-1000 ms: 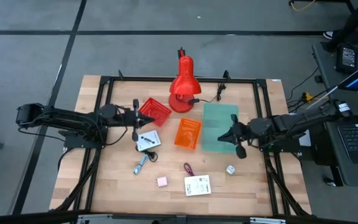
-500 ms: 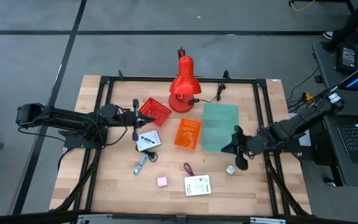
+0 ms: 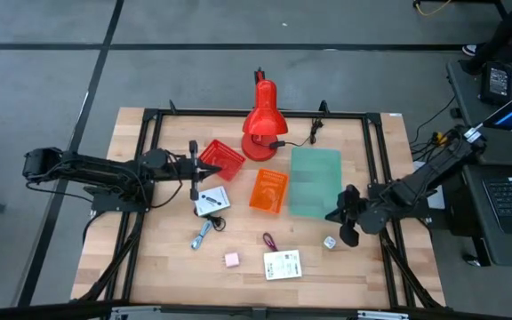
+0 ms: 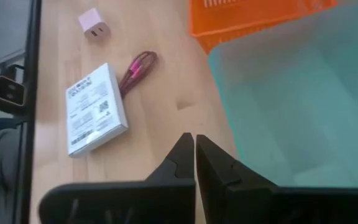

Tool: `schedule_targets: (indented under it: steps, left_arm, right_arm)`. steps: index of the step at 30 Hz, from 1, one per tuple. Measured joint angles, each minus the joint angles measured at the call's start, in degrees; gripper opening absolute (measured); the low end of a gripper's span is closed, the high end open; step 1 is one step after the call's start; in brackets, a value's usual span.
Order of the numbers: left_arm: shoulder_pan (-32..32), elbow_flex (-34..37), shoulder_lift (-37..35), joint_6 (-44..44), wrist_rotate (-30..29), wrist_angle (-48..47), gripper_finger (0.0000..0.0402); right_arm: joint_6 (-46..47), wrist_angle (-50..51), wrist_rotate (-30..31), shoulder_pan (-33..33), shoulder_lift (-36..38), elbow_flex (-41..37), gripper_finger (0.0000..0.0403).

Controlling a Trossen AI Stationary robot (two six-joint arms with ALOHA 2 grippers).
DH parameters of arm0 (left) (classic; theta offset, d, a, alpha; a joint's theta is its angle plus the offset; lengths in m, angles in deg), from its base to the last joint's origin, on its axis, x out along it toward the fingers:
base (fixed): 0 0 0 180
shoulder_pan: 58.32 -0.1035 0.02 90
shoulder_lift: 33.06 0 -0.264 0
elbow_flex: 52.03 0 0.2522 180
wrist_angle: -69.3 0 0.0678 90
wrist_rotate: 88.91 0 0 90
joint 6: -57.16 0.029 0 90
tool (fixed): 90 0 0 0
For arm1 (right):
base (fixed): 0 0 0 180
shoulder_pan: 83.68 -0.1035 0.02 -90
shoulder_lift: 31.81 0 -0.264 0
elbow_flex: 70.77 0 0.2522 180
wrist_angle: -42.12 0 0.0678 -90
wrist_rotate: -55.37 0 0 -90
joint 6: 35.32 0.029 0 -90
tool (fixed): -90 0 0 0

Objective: Pick and place items into bin
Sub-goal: Put the green charger adapter into the orange bin

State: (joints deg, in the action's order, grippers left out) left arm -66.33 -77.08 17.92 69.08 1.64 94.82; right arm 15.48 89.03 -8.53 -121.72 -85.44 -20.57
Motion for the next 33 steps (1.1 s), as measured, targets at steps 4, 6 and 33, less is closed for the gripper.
schedule_targets:
  steps: [4, 6, 33]
  left_arm:
    - [0.0, 0.0, 0.0, 2.8, -2.8, 0.5, 0.0004]
    - [0.0, 0.0, 0.0, 3.8, -4.5, 1.2, 0.0004]
    - [0.0, 0.0, 0.0, 8.8, -5.5, 3.2, 0.0004]
  right_arm:
    - [1.8, 8.1, 0.9, -1.8, -4.6, 7.5, 0.0]
    - [3.9, 12.5, 1.0, -3.0, -7.8, 11.2, 0.0]
    - [36.1, 20.4, 1.3, -18.9, -27.0, 18.6, 0.0]
